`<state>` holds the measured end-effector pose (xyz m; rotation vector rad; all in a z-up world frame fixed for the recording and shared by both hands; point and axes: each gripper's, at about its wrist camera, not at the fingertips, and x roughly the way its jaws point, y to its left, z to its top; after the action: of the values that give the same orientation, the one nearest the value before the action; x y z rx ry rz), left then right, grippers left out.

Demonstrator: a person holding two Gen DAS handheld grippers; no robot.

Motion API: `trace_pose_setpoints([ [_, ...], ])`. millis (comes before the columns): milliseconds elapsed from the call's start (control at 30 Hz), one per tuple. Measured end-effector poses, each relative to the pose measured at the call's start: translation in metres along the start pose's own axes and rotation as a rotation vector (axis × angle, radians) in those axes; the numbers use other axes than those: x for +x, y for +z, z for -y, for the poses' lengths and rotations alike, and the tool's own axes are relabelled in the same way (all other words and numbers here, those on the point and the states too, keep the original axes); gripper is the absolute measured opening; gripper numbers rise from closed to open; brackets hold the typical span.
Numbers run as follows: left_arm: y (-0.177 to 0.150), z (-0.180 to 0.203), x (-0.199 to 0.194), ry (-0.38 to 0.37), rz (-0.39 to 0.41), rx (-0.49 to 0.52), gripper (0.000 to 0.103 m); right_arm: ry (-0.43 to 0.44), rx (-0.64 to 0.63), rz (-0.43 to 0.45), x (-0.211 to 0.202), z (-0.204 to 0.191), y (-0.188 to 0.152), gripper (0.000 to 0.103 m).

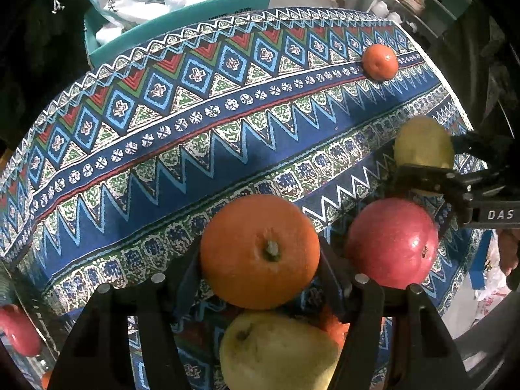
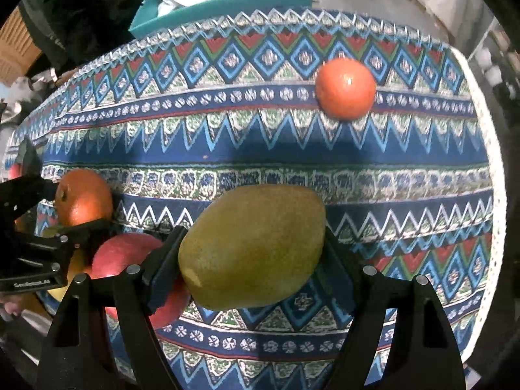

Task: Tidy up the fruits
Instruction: 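Grasp another orange with the left tool while the right tool grasps the green-yellow pear, then lift the orange with the left tool while the right tool carries the pear toward the bowl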

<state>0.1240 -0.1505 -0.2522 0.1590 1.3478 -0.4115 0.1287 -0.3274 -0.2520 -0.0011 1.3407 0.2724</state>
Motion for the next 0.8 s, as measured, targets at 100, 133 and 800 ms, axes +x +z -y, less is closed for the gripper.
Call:
trace_pose_setpoints([
  [100, 0.0, 0.0, -0.008, 0.009, 0.025, -0.001, 0.066, -0.015, -0.019, 0.03, -0.011, -0.002, 0.002, 0.079],
  [133, 0.002, -0.001, -0.013, 0.009, 0.035, -0.003, 0.066, -0.019, -0.022, 0.041, -0.014, -0.003, 0.002, 0.079],
  [800, -0.006, -0.006, -0.095, 0.015, 0.21, -0.056, 0.066, -0.02, -0.105, 0.226, -0.095, -0.044, 0.014, 0.079],
])
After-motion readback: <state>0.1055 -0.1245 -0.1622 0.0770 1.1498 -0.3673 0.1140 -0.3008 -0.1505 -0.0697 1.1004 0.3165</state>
